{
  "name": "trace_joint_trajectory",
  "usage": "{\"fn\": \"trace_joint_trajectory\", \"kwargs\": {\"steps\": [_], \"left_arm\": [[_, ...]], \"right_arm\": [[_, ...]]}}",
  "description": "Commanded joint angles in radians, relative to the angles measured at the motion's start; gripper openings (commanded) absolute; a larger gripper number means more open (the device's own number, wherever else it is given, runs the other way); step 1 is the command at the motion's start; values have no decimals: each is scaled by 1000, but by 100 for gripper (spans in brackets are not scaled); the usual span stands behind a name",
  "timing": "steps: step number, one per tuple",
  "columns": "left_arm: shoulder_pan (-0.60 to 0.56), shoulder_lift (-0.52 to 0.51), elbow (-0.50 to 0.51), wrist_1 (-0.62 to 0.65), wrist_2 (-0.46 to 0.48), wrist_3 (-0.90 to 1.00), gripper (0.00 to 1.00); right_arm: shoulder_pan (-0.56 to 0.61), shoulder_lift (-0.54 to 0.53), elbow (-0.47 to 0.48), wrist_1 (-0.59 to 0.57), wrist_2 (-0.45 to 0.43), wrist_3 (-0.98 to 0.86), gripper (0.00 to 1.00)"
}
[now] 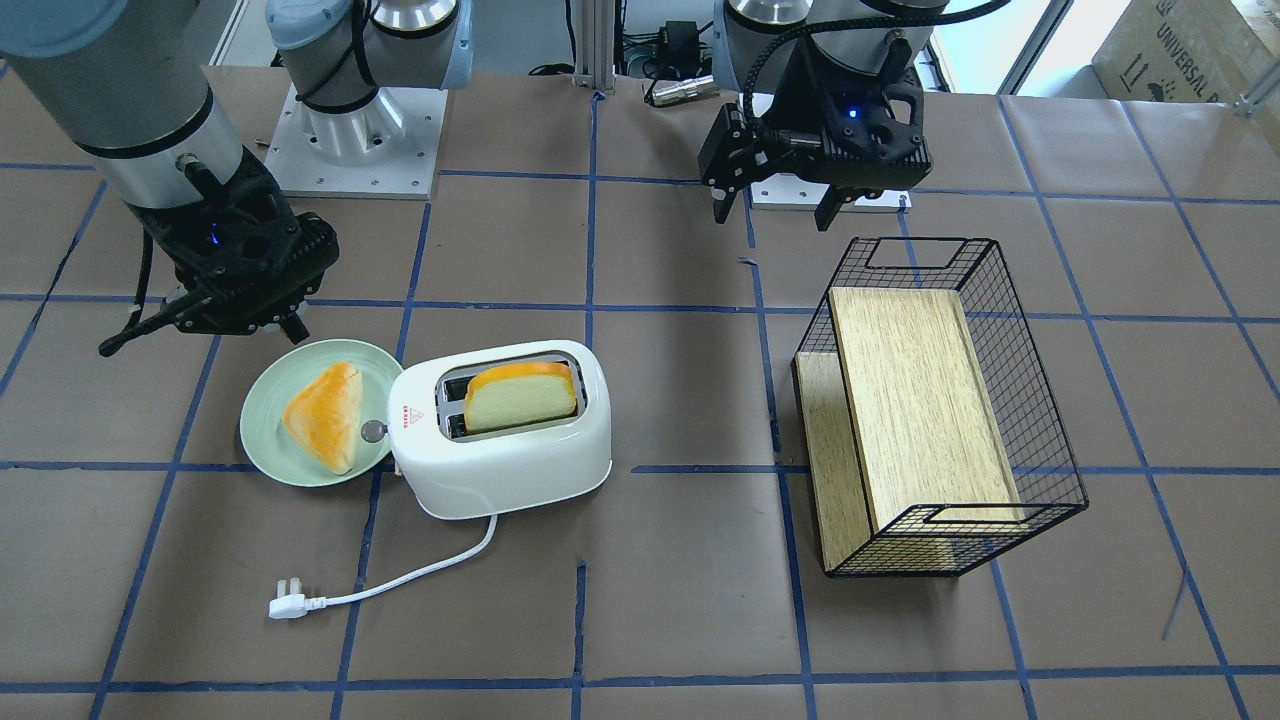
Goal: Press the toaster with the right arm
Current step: 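Move the closed right gripper down over the toaster's lever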
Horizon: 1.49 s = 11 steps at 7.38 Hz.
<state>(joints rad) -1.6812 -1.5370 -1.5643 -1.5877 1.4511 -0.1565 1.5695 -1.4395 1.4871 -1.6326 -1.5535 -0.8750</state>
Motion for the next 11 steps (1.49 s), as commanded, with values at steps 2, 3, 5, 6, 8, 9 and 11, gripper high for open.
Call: {"fn": "trace_joint_trajectory", "kwargs": {"steps": [2, 3, 5, 6, 8, 9, 11], "left_arm": [[0, 0, 0, 0, 0, 0, 100], [0, 0, 1, 0, 0, 0, 100], [0, 0, 0, 0, 0, 0, 100], [0, 0, 0, 0, 0, 0, 100], [0, 0, 0, 0, 0, 0, 100], [0, 0, 0, 0, 0, 0, 100], [0, 0, 1, 0, 0, 0, 100]], "right_arm": [[-6, 39, 62, -73, -5, -368, 5], [-22, 54, 112, -140, 0, -495, 5], [-14, 100, 156, -254, 7, -625, 6], [-14, 103, 162, -268, 7, -691, 6], [4, 128, 179, -323, 12, -717, 7], [4, 149, 194, -354, 26, -751, 7], [1, 151, 249, -401, 58, -753, 7]]}}
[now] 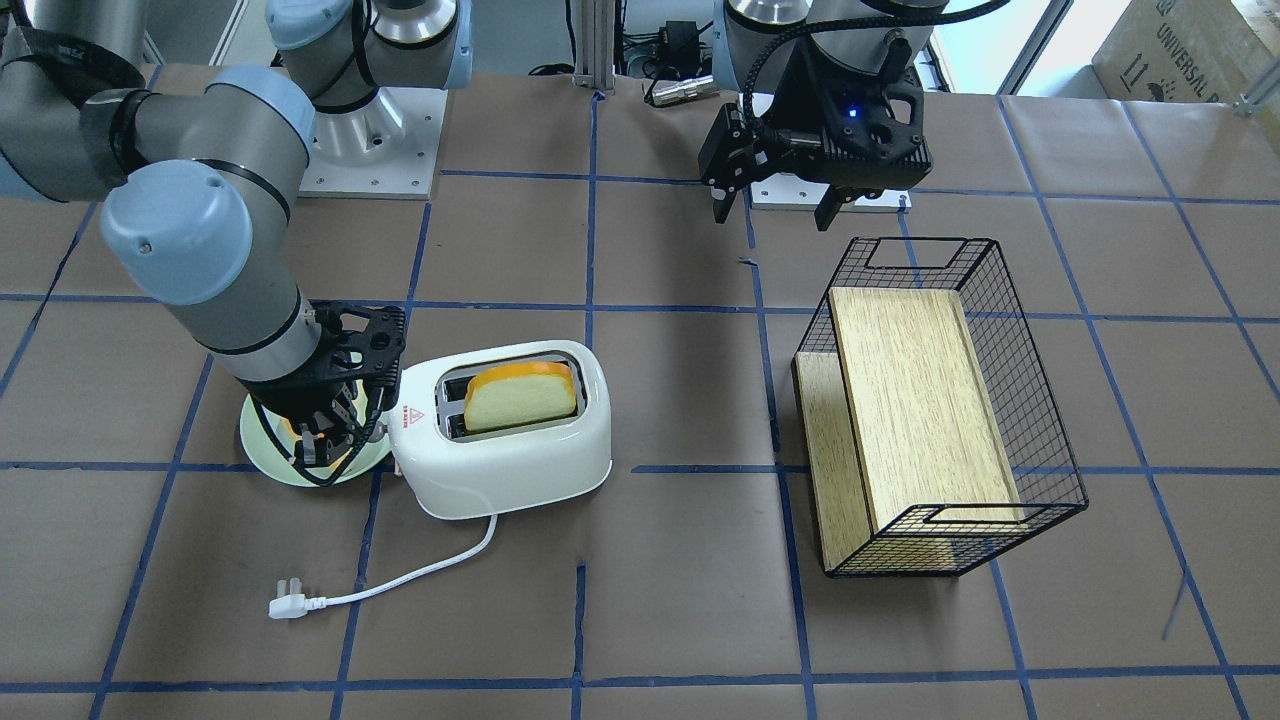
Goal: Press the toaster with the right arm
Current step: 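Move the closed right gripper down over the toaster's lever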
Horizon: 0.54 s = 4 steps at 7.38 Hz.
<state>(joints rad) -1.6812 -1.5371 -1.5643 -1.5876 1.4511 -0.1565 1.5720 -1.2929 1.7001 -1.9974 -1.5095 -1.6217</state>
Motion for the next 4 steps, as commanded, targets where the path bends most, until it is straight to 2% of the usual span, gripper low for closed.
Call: {"fn": "trace_joint_trajectory", "kwargs": {"steps": [1, 4], "left_arm": [[0, 0, 0, 0, 0, 0, 100], [0, 0, 0, 0, 0, 0, 100]], "right_arm": [[0, 4, 67, -66, 12, -4, 7], [-3, 20, 93, -106, 15, -4, 8]]}}
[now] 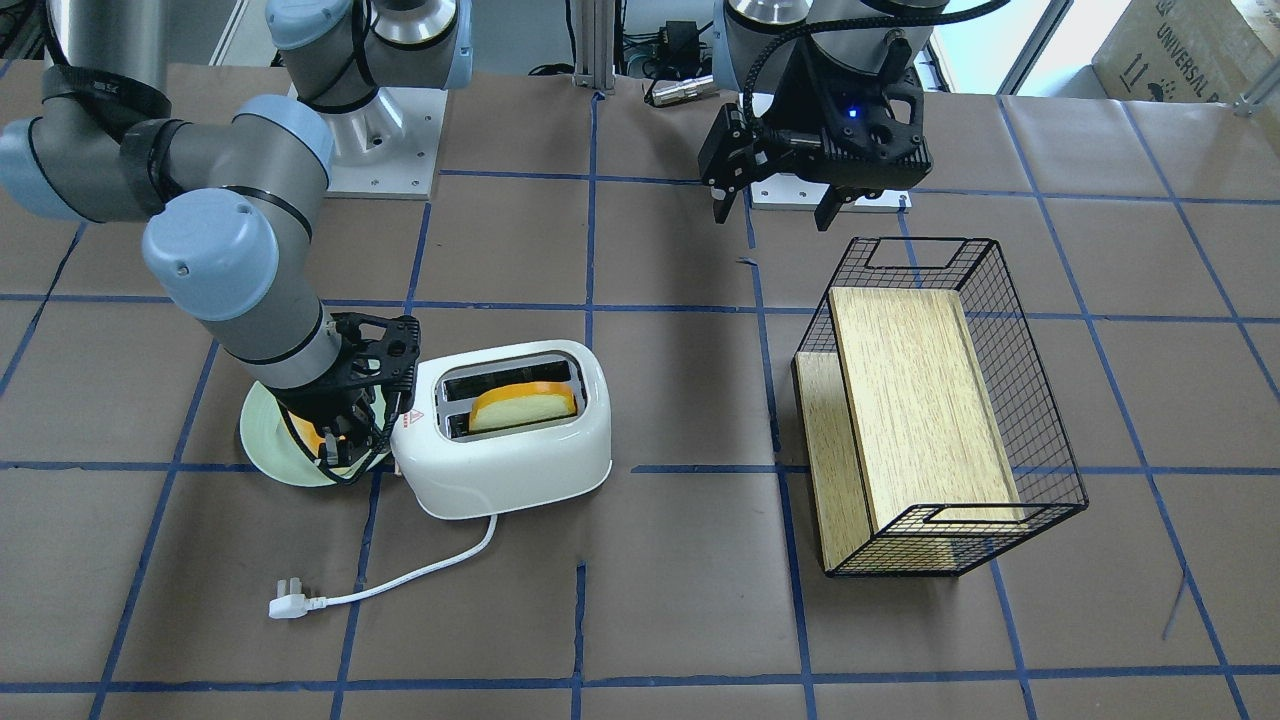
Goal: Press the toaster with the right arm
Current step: 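Press the toaster lever down with the right gripper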
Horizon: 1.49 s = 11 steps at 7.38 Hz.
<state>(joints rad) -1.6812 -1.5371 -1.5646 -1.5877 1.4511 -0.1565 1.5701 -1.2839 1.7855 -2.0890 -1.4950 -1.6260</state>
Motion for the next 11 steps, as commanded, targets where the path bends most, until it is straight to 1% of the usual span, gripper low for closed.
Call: {"fn": "trace_joint_trajectory", "kwargs": {"steps": [1, 6, 11], "left_arm": [[0, 0, 0, 0, 0, 0, 100], [0, 0, 0, 0, 0, 0, 100], [0, 0, 0, 0, 0, 0, 100]], "right_arm": [[-1, 18, 8, -26, 1, 0, 8], [-1, 37, 11, -40, 4, 6, 8], [-2, 34, 25, -55, 4, 11, 8]]}}
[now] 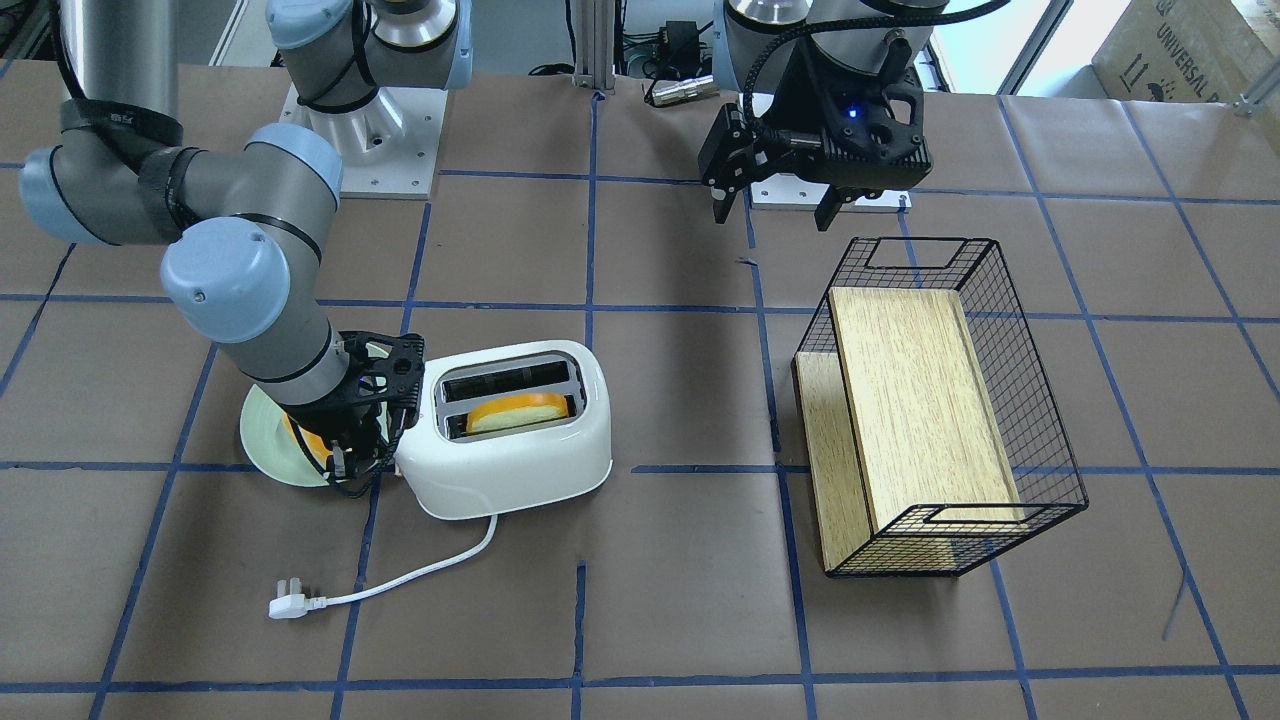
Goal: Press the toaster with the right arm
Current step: 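Lift the right gripper up and away from the toaster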
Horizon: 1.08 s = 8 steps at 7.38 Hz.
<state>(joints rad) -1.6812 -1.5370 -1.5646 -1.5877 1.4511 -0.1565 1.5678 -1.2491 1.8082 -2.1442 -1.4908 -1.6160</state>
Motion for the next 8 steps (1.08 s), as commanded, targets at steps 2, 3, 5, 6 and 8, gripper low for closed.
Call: {"fn": "trace_joint_trajectory", "kwargs": {"steps": [2, 3, 5, 6, 8], "left_arm": [[0, 0, 0, 0, 0, 0, 100], [0, 0, 0, 0, 0, 0, 100], [0, 0, 0, 0, 0, 0, 100], [0, 0, 1, 0, 0, 0, 100], [0, 0, 0, 0, 0, 0, 100]], "right_arm": [[-2, -18, -32, 9, -3, 31, 8], [4, -59, -77, 68, -6, 66, 9], [6, -162, -176, 259, -8, 224, 9], [6, -196, -209, 333, -9, 313, 9], [6, -284, -231, 423, -41, 628, 9]]}}
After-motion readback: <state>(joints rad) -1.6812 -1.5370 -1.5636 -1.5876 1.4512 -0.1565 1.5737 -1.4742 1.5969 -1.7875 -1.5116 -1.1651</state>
